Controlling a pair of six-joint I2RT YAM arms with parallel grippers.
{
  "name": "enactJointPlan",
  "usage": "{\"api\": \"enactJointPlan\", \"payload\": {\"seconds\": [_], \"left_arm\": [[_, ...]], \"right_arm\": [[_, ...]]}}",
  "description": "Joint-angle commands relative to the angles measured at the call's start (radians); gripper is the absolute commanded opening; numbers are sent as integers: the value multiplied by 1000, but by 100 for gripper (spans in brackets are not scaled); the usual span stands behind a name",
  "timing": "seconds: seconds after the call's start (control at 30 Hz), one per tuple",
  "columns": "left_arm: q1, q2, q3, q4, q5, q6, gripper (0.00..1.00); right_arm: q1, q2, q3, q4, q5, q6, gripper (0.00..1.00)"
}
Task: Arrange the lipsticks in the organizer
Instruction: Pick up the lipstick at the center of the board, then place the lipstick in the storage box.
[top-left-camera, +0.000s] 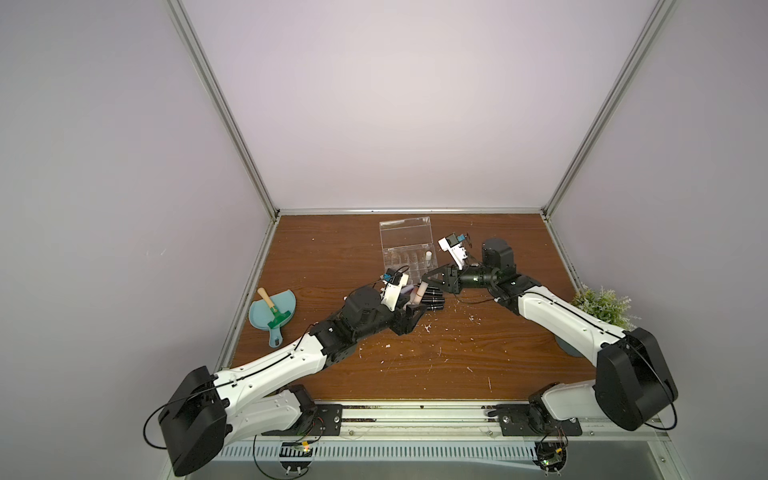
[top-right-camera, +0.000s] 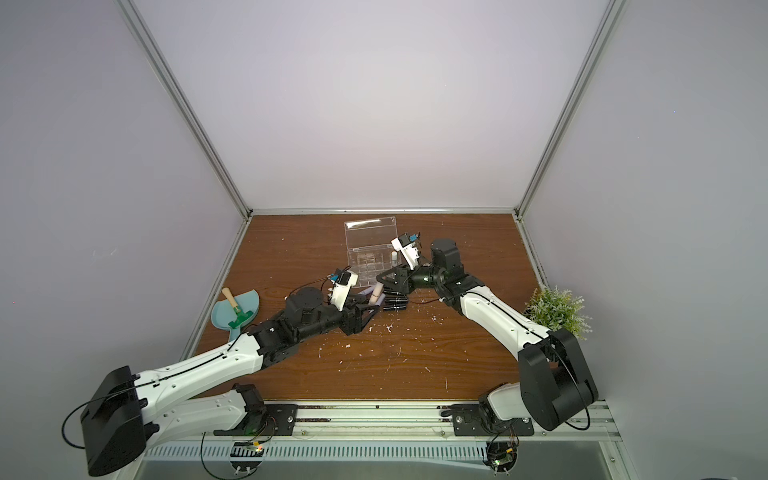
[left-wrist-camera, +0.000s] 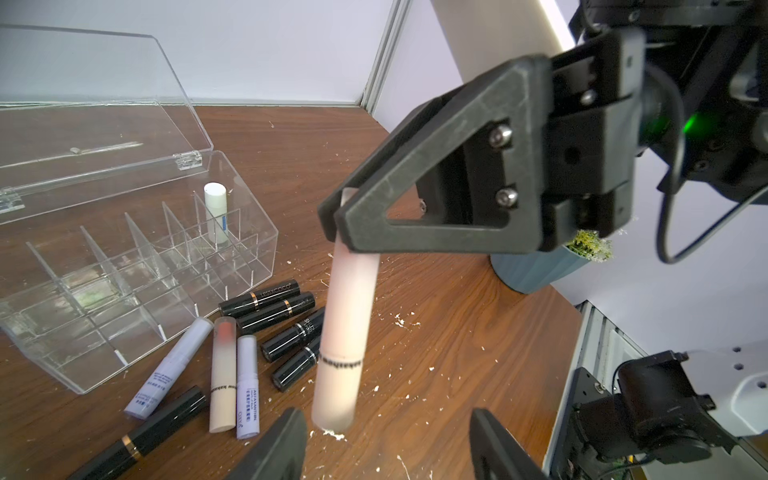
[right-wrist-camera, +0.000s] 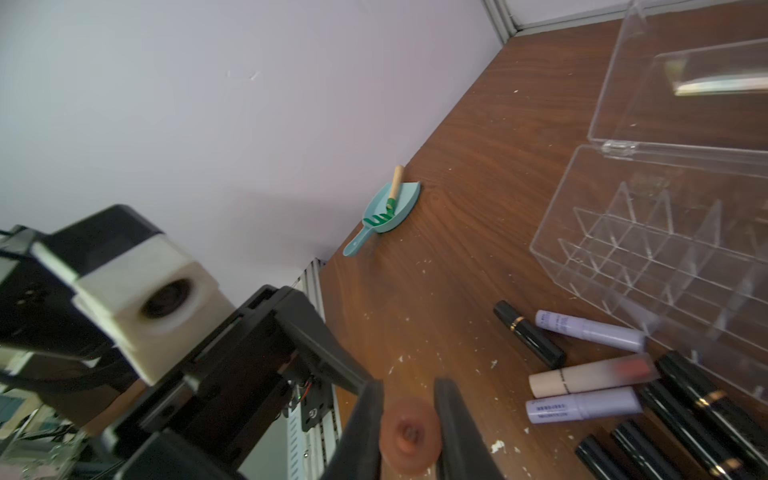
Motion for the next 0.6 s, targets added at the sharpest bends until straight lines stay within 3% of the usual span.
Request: {"api": "enactJointPlan", "payload": {"seconds": [0.0, 0.57], "left_arm": [[7, -11, -37, 40, -16, -24, 67], [7, -12, -84, 76, -13, -41, 67]], "right_arm": [[4, -31, 47, -60, 147, -79, 18], [37, 70, 138, 28, 654, -247, 20]]}}
